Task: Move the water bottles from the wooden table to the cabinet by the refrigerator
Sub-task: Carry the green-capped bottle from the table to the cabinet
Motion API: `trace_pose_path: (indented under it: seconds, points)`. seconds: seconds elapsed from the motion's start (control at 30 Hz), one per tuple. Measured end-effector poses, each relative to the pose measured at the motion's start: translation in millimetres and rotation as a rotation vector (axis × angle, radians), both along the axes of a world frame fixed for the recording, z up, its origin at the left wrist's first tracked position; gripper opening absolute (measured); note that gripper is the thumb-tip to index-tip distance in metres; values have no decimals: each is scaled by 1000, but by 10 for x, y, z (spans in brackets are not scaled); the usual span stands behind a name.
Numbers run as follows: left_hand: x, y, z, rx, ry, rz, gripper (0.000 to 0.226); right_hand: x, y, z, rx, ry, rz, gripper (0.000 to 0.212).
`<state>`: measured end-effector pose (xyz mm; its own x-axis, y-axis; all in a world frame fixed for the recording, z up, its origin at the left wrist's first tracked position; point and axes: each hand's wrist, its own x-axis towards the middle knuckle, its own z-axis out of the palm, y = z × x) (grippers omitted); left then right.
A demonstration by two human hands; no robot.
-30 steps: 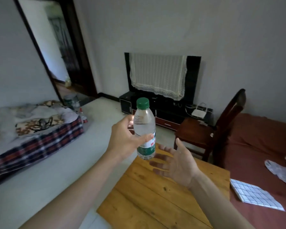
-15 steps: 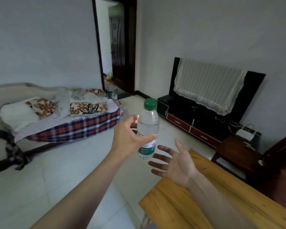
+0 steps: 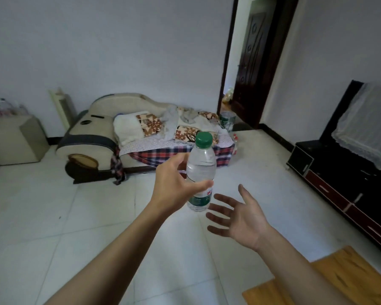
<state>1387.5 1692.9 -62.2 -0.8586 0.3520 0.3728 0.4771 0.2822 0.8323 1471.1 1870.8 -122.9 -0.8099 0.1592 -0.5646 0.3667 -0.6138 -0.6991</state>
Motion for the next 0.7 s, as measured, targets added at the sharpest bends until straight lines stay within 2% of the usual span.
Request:
trace_pose_path:
  seconds: [0.27,0.4,0.7]
  points:
    - [-521,115,-76,-51,28,201,64,-874,252,-151,-1,-13,235,67]
    - [-687,172,0,-33,14,321,55,-1274,370,-108,-22,1,368,66]
    - [-1005,-191,206,-25,62,469,55,-2003,2,86,-38,78,579,66]
